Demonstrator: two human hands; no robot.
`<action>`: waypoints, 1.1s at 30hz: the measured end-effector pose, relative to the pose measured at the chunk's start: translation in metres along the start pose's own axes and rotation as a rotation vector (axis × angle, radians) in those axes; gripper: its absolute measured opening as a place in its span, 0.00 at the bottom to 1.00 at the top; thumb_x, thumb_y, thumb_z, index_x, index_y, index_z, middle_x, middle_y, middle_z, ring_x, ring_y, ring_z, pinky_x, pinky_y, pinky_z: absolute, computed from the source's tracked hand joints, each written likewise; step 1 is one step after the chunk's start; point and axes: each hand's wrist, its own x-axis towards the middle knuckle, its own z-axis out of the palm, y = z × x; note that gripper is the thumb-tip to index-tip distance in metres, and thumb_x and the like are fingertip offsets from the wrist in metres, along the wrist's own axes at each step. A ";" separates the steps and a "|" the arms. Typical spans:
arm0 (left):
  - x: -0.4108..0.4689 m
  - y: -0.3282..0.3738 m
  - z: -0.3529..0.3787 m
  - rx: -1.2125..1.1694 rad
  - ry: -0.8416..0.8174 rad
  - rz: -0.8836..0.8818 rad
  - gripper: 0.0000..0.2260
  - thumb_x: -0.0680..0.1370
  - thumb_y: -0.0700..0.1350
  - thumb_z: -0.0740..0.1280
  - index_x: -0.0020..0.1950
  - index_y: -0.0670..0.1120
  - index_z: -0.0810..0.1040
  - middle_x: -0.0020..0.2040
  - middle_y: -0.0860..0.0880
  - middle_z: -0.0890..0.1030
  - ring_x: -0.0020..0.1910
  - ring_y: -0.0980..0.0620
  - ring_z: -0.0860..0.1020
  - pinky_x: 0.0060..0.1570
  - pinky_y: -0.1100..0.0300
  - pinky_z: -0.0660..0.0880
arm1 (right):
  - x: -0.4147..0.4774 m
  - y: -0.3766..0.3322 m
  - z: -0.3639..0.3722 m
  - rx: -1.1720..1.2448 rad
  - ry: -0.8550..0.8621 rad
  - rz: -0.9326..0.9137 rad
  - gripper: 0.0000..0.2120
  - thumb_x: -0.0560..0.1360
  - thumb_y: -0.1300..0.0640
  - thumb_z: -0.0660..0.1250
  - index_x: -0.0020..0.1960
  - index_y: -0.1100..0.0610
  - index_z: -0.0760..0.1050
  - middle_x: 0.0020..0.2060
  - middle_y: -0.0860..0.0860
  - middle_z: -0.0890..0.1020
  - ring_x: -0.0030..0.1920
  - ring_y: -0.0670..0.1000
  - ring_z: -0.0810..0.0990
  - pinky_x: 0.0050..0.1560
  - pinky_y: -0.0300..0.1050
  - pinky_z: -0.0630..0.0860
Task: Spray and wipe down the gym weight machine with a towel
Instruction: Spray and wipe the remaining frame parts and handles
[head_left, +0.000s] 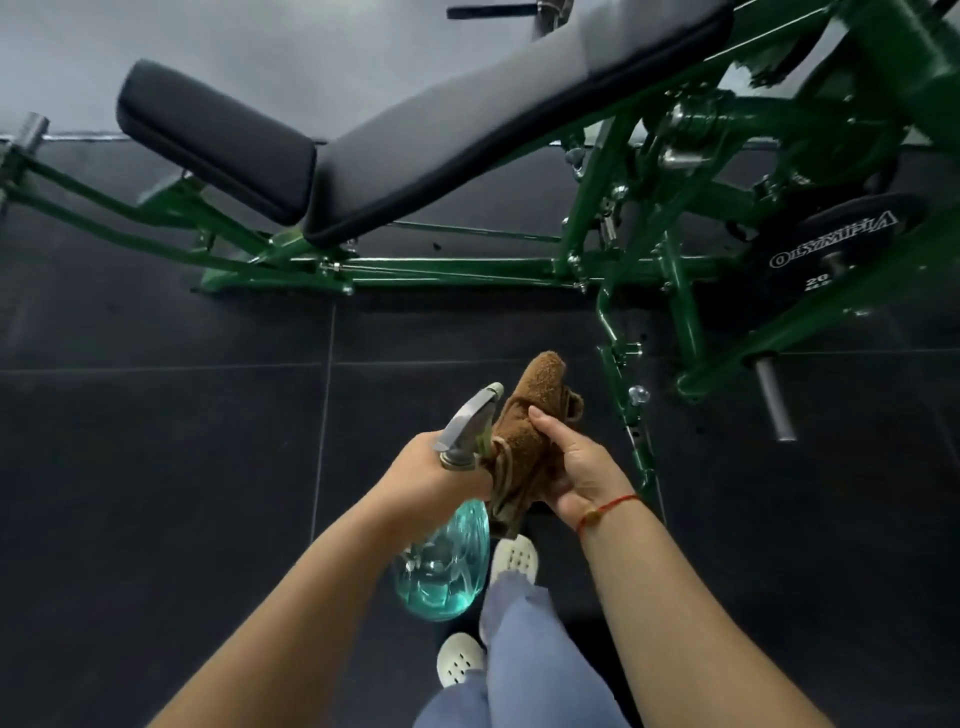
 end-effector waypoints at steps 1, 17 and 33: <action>0.002 0.009 0.000 0.013 -0.005 0.005 0.19 0.61 0.43 0.70 0.47 0.32 0.76 0.33 0.46 0.74 0.34 0.51 0.69 0.36 0.56 0.65 | -0.002 -0.006 0.003 0.011 0.016 0.018 0.23 0.72 0.54 0.76 0.64 0.61 0.77 0.52 0.61 0.86 0.51 0.62 0.85 0.47 0.56 0.82; 0.054 0.139 -0.045 0.024 -0.036 -0.005 0.18 0.61 0.43 0.72 0.48 0.38 0.83 0.47 0.33 0.83 0.41 0.46 0.78 0.44 0.49 0.73 | 0.011 -0.122 0.078 0.058 0.030 0.041 0.19 0.82 0.51 0.61 0.64 0.64 0.78 0.55 0.63 0.84 0.54 0.62 0.83 0.50 0.54 0.81; 0.179 0.213 -0.165 0.304 -0.559 0.161 0.05 0.74 0.35 0.72 0.40 0.34 0.81 0.30 0.51 0.76 0.30 0.56 0.72 0.28 0.70 0.68 | 0.050 -0.152 0.177 0.539 0.377 -0.134 0.13 0.78 0.54 0.60 0.46 0.62 0.78 0.35 0.59 0.83 0.38 0.58 0.81 0.39 0.49 0.78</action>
